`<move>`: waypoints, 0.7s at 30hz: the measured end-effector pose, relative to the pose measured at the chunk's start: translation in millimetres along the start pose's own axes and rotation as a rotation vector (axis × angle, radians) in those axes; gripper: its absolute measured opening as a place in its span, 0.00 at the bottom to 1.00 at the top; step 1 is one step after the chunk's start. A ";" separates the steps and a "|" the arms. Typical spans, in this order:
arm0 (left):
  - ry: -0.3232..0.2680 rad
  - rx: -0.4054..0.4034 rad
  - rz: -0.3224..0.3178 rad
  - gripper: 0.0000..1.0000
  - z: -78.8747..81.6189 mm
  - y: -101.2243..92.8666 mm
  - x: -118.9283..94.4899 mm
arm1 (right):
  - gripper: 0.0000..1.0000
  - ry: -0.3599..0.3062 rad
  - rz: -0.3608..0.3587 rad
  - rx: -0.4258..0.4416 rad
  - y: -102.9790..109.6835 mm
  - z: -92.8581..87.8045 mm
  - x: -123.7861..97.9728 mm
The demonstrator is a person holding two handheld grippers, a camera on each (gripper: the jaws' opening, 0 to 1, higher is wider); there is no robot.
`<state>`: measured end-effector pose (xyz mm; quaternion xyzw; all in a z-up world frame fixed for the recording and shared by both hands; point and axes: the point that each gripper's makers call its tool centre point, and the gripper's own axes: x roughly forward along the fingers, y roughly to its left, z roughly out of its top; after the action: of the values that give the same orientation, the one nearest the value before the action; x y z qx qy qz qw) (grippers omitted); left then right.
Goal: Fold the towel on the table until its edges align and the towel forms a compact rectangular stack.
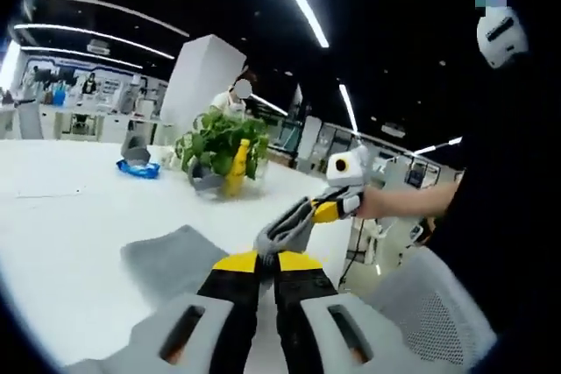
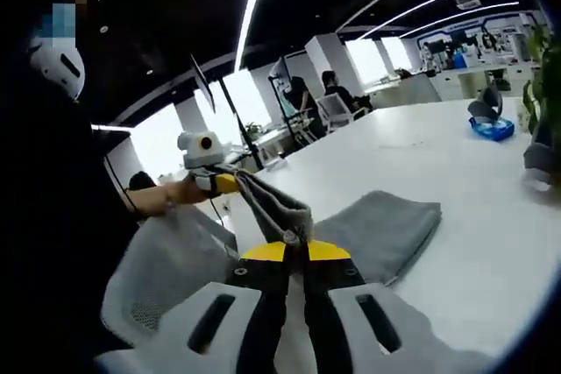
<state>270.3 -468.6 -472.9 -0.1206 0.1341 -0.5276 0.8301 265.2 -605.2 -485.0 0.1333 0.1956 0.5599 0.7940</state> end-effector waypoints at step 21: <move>-0.225 -0.207 -0.289 0.05 50.4 -48.5 -20.5 | 0.02 -0.159 0.164 0.059 59.9 36.2 -9.1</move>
<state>238.7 -467.1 -407.2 -0.2813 0.0754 -0.6076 0.7389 228.9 -593.3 -425.6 0.2161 0.1369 0.6046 0.7543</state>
